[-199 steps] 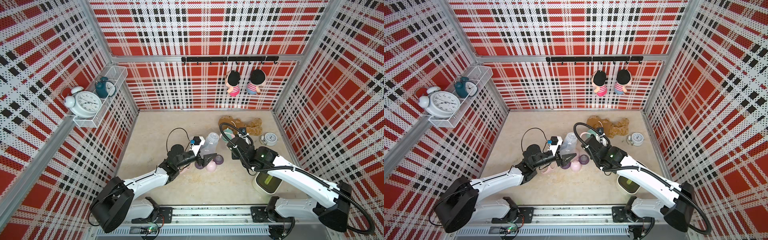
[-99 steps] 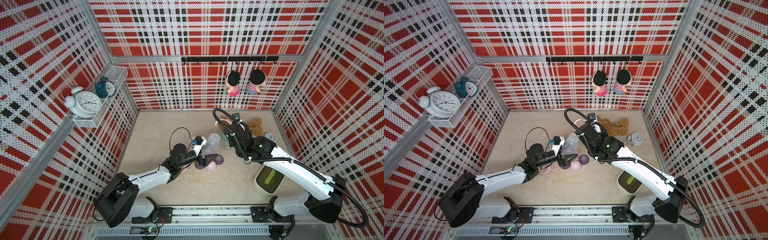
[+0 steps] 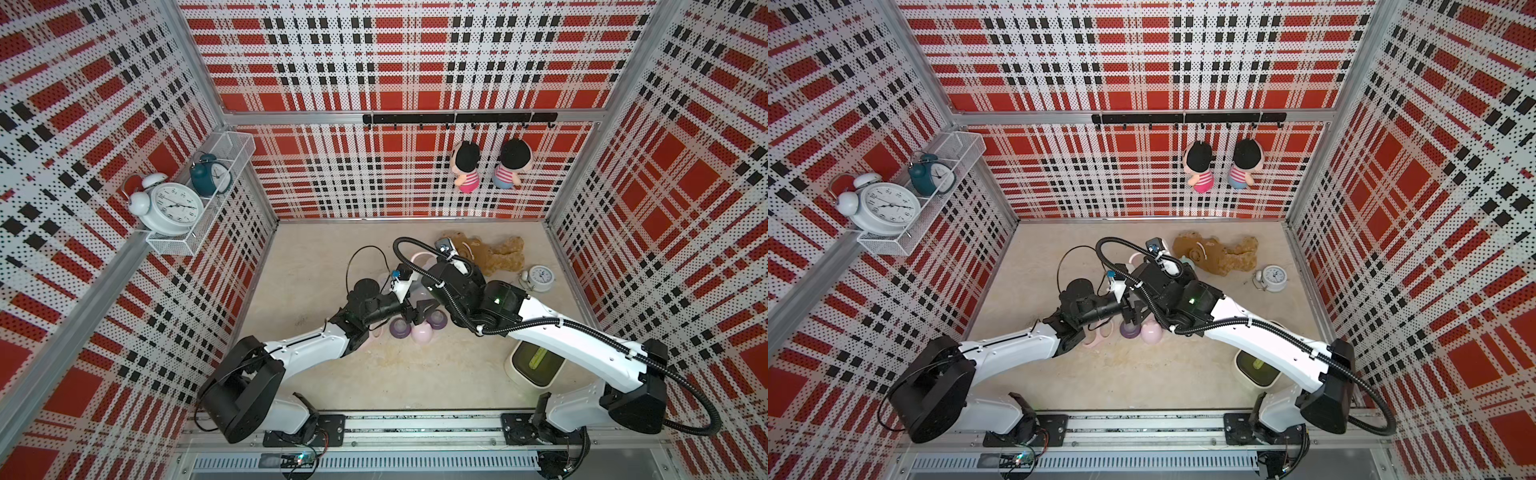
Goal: Assemble the baby bottles
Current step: Put on the handle of the baby bottle.
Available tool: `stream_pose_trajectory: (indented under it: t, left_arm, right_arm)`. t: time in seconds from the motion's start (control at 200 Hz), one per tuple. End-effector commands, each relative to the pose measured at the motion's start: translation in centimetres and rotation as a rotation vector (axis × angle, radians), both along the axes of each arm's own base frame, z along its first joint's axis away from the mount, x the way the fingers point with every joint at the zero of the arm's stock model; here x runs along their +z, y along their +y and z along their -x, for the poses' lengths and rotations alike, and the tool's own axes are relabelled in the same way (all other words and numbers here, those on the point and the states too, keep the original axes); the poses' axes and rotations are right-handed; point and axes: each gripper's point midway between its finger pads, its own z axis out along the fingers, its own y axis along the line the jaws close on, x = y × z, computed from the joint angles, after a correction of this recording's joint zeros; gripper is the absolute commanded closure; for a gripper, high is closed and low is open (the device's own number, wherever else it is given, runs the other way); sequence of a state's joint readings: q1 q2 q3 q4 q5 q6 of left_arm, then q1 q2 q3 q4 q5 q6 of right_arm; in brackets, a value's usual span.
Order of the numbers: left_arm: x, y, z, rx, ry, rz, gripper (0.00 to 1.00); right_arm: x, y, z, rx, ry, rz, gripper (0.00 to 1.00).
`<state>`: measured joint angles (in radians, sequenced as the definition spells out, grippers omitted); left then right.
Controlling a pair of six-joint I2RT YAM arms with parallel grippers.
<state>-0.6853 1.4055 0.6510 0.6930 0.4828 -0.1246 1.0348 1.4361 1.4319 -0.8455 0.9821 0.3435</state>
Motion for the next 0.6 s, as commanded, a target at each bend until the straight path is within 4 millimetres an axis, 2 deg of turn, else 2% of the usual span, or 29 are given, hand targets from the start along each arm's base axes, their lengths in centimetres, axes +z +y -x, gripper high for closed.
stream_pose_trajectory:
  t: [0.0,0.396,0.596]
  left_arm:
    - [1.0,-0.3,-0.5,0.01,-0.014,0.012,1.0]
    - [1.1,-0.1,-1.1,0.003,0.023,0.014,1.0]
    - [1.2,0.2,-1.2,0.007,0.031,0.02,1.0]
  right_arm:
    - [0.0,0.0,0.2,-0.015,-0.02,0.078,1.0]
    - [-0.2,0.6,1.5,-0.003,-0.07,0.223,1.0]
    - [-0.9,0.7,1.8,0.013,-0.068,0.294,1.0]
